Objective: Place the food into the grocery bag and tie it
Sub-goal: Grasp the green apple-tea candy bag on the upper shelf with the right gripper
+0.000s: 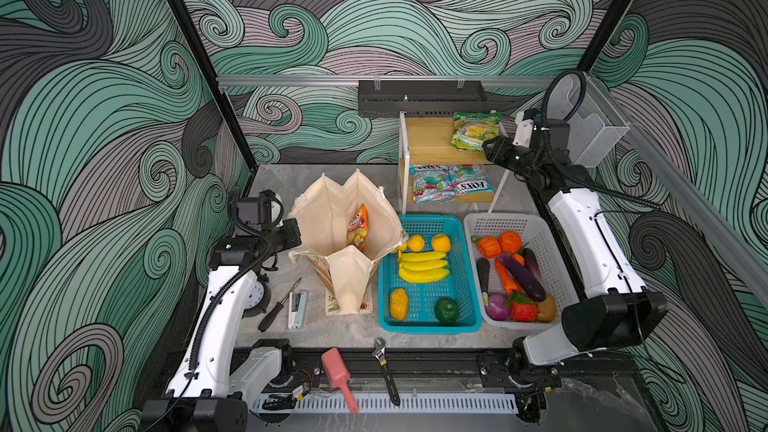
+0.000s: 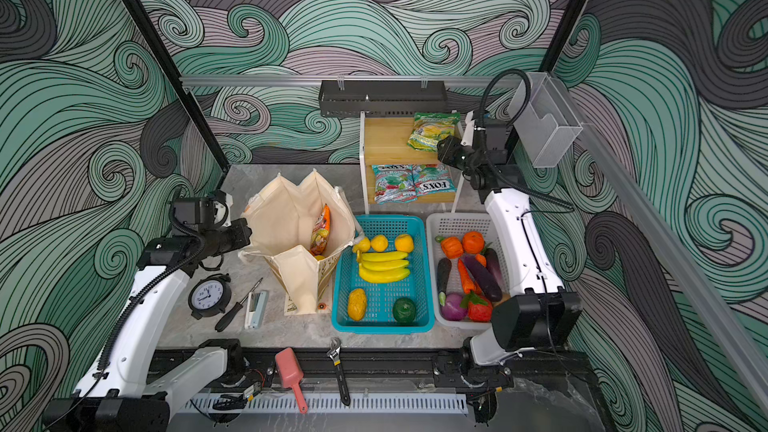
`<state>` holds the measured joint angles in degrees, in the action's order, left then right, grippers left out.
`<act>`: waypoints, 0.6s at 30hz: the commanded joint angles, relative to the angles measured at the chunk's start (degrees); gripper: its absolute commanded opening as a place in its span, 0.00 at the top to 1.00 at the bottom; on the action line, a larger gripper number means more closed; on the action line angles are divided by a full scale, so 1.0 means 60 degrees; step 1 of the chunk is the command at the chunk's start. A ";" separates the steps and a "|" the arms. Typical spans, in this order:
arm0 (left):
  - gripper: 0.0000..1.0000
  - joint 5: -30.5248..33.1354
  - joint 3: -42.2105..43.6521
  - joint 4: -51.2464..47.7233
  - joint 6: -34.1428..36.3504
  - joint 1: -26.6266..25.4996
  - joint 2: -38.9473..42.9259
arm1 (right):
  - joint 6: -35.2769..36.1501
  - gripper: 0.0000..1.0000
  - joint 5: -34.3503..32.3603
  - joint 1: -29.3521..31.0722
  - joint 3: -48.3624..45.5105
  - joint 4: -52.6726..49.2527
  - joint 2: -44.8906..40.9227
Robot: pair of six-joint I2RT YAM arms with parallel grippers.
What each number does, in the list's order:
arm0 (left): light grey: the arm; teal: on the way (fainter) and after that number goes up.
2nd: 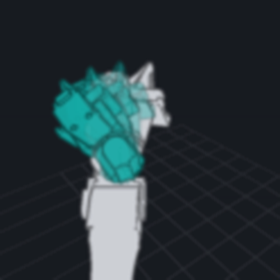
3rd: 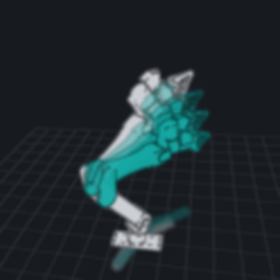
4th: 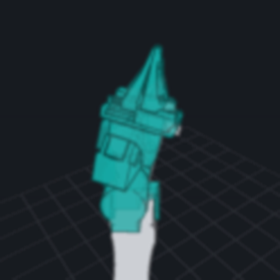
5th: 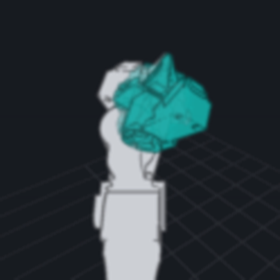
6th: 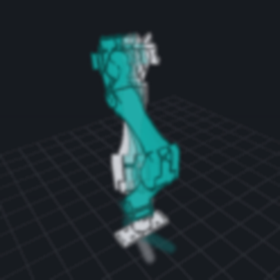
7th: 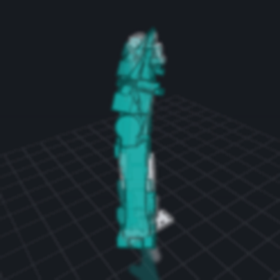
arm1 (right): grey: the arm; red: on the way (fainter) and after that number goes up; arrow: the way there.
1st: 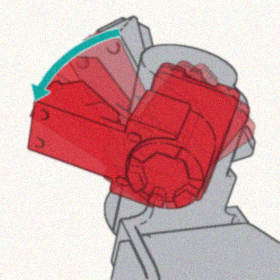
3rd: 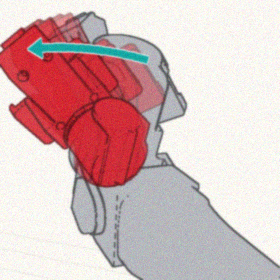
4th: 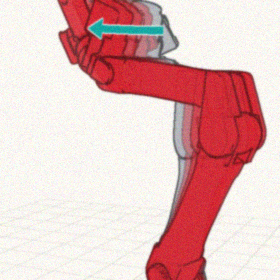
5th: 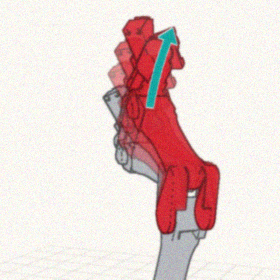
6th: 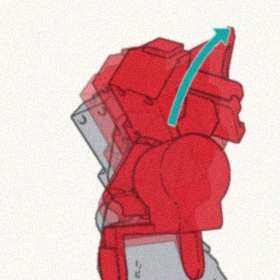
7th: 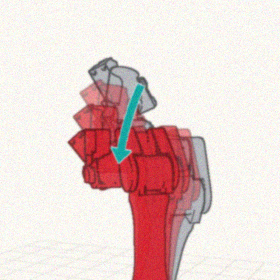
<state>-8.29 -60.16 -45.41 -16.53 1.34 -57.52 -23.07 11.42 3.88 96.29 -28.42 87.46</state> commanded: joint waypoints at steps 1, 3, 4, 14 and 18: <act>1.00 -0.0141 -0.0051 0.0152 0.0031 0.0064 0.0108 | -0.0012 0.56 0.0056 -0.0046 -0.0031 0.0375 -0.0101; 1.00 -0.0127 -0.0051 0.0163 0.0035 0.0068 0.0107 | -0.0065 0.61 0.0147 -0.0046 -0.0070 0.0390 -0.0122; 1.00 -0.0126 -0.0048 0.0145 0.0041 0.0069 0.0098 | -0.0086 0.67 0.0183 -0.0044 -0.0056 0.0373 -0.0141; 1.00 -0.0258 -0.0044 0.0168 0.0018 0.0069 0.0079 | -0.0475 1.00 0.0770 -0.0031 -0.0160 0.0566 -0.0431; 1.00 -0.0279 -0.0051 0.0156 0.0030 0.0069 0.0089 | -0.0550 1.00 0.0943 -0.0032 -0.0184 0.0586 -0.0705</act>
<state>-9.10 -60.16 -45.36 -16.51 1.34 -57.54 -25.74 15.51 3.88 95.57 -26.55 86.13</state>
